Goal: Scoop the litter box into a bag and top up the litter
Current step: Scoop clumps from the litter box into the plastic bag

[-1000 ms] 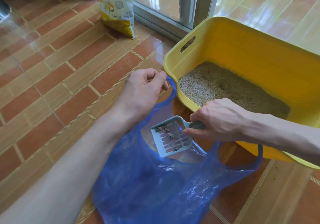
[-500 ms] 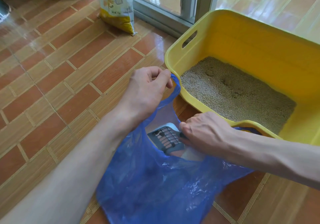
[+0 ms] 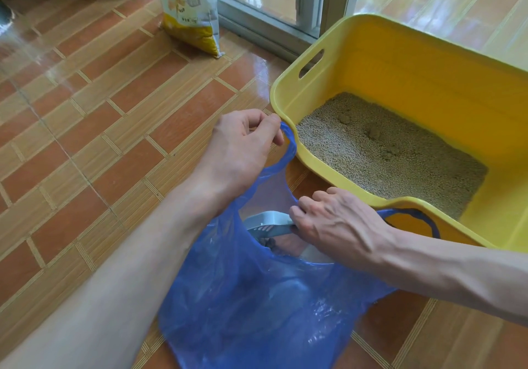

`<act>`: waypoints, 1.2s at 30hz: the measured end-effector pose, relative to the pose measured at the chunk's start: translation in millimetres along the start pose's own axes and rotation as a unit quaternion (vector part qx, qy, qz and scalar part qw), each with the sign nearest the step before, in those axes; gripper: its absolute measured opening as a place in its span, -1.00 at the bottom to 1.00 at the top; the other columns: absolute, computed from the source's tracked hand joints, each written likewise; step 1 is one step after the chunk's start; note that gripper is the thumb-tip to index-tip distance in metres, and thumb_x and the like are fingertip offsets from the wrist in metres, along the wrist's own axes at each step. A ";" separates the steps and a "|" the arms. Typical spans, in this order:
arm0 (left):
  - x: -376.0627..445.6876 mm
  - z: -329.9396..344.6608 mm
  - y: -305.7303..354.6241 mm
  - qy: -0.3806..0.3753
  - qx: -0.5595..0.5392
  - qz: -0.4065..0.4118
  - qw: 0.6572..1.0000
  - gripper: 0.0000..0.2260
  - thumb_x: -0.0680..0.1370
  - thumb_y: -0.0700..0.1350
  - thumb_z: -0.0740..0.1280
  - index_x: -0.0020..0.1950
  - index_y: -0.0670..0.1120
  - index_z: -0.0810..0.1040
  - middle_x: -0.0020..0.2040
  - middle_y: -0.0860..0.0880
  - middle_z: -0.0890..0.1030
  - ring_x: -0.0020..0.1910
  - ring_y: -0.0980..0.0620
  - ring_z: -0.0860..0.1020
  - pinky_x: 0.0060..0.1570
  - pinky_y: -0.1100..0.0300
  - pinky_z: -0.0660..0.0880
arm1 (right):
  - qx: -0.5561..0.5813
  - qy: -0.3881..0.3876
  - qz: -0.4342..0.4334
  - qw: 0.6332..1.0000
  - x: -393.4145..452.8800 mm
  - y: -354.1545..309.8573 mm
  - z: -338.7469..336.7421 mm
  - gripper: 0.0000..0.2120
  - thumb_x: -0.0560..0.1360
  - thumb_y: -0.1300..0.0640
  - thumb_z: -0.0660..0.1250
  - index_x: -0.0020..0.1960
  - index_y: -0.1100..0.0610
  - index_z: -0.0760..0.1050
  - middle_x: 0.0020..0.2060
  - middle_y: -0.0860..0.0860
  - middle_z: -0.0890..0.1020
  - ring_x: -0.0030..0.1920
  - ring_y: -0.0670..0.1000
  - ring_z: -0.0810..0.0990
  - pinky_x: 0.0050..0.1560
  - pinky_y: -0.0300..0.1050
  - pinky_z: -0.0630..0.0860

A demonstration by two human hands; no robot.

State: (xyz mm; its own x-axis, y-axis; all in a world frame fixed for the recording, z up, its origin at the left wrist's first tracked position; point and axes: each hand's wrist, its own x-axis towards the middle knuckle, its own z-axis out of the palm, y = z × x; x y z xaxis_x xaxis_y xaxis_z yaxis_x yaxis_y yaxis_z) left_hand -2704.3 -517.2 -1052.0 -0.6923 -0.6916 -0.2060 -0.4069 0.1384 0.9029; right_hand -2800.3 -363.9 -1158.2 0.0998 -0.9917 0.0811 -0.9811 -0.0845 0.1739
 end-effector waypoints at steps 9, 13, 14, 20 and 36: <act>1.3 0.2 -0.7 0.002 -0.006 -0.002 1.000 -0.68 0.68 -0.05 0.26 -0.25 -0.10 0.54 -0.52 0.09 0.26 -0.56 0.10 0.17 -0.54 0.27 0.13 | 0.084 0.036 0.057 0.994 -6.1 20.0 -18.2 -0.72 0.56 -0.03 0.25 -0.27 0.07 0.40 -0.43 -0.01 0.48 -0.45 0.13 0.53 -0.42 -0.04 0.43; 2.3 1.8 -0.9 0.004 -0.005 -0.001 1.000 -0.68 0.67 -0.04 0.26 -0.26 -0.09 0.54 -0.54 0.12 0.27 -0.57 0.12 0.17 -0.54 0.26 0.13 | 0.092 0.028 0.064 0.993 -17.9 38.4 -37.2 -0.67 0.57 -0.11 0.20 -0.28 0.04 0.30 -0.47 -0.02 0.45 -0.47 0.14 0.53 -0.40 -0.04 0.44; 2.5 2.7 -0.7 0.004 -0.004 -0.001 1.000 -0.68 0.67 -0.04 0.26 -0.26 -0.09 0.53 -0.54 0.13 0.27 -0.57 0.12 0.17 -0.53 0.25 0.13 | 0.087 0.019 0.073 0.993 -22.9 44.4 -42.6 -0.64 0.58 -0.16 0.17 -0.28 0.04 0.29 -0.48 -0.03 0.45 -0.46 0.14 0.54 -0.40 -0.05 0.44; 1.9 8.4 -3.6 0.002 -0.002 -0.003 1.000 -0.67 0.68 -0.04 0.25 -0.26 -0.09 0.54 -0.55 0.13 0.26 -0.57 0.13 0.17 -0.44 0.17 0.10 | -0.006 -0.014 0.220 0.975 -48.6 90.1 -75.3 -0.43 0.56 -0.36 0.08 -0.35 0.07 0.41 -0.59 -0.01 0.42 -0.54 0.13 0.47 -0.46 -0.25 0.06; 5.8 8.1 -11.4 -0.004 -0.018 -0.004 1.000 -0.67 0.66 0.02 0.27 -0.26 -0.07 0.56 -0.48 0.02 0.24 -0.52 0.04 0.15 -0.45 0.22 0.09 | -0.070 -0.163 0.420 0.890 -91.6 193.2 -23.6 -0.55 0.65 -0.16 0.17 -0.22 0.17 0.42 -0.44 0.06 0.41 -0.41 0.10 0.39 -0.37 -0.12 0.30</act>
State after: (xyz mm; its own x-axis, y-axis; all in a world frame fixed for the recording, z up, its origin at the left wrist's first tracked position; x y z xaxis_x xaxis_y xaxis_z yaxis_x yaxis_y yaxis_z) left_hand -2708.6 -517.1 -1066.5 -0.6940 -0.6864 -0.2171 -0.3918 0.1072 0.9138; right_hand -2995.1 -287.1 -1108.9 -0.7352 -0.6763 -0.0446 -0.6541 0.6907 0.3086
